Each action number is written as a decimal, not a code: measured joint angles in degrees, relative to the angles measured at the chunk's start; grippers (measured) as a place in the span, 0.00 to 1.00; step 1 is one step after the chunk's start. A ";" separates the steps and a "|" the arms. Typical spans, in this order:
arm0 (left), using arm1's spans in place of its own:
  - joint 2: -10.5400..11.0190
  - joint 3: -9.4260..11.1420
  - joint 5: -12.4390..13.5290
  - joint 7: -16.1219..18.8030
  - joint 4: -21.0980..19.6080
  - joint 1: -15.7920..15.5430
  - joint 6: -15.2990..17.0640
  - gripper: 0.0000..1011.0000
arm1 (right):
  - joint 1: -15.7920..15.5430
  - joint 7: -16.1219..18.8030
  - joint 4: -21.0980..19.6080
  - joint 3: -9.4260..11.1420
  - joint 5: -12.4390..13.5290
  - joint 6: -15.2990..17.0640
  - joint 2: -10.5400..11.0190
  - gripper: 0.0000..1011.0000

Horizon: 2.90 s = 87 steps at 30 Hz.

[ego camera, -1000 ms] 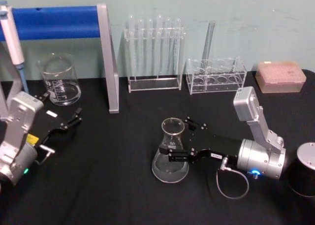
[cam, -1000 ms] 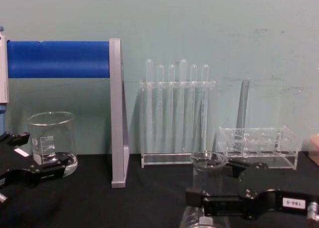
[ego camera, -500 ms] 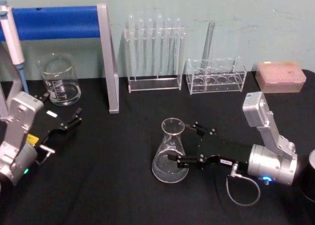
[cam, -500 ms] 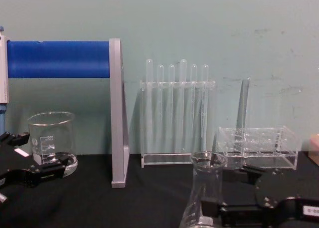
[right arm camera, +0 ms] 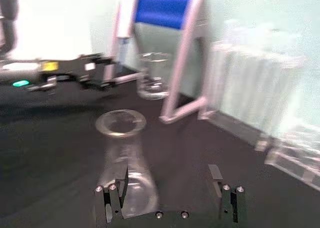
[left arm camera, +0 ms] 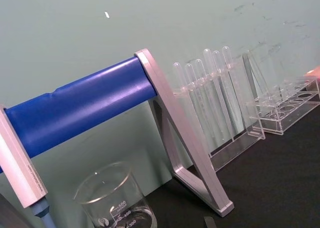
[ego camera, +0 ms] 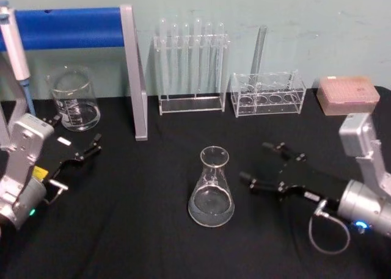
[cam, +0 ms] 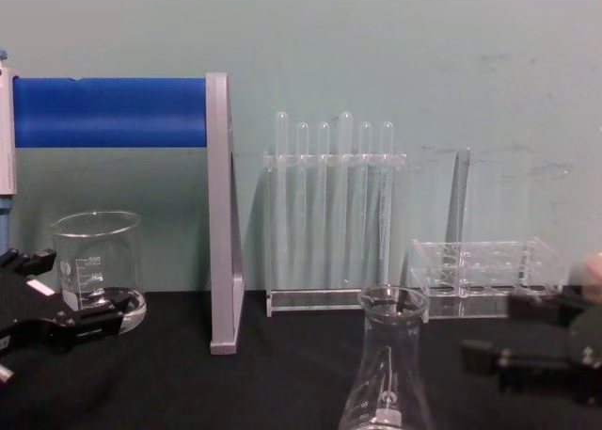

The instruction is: Grasp the erlenmeyer flask with one hand, shake it three times, then place it back.

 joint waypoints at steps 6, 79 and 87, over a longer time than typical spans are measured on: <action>0.00 0.00 0.00 0.00 0.00 0.00 0.00 0.99 | -2.93 -9.17 -1.72 4.40 -1.06 -0.43 -2.00 0.99; 0.00 0.00 0.00 0.00 0.00 0.00 0.00 0.99 | 2.59 -24.45 9.49 7.16 -10.09 6.36 -13.81 0.99; 0.00 0.00 0.00 0.00 0.00 0.00 0.00 0.99 | 2.59 -24.45 9.49 7.16 -10.09 6.36 -13.82 0.99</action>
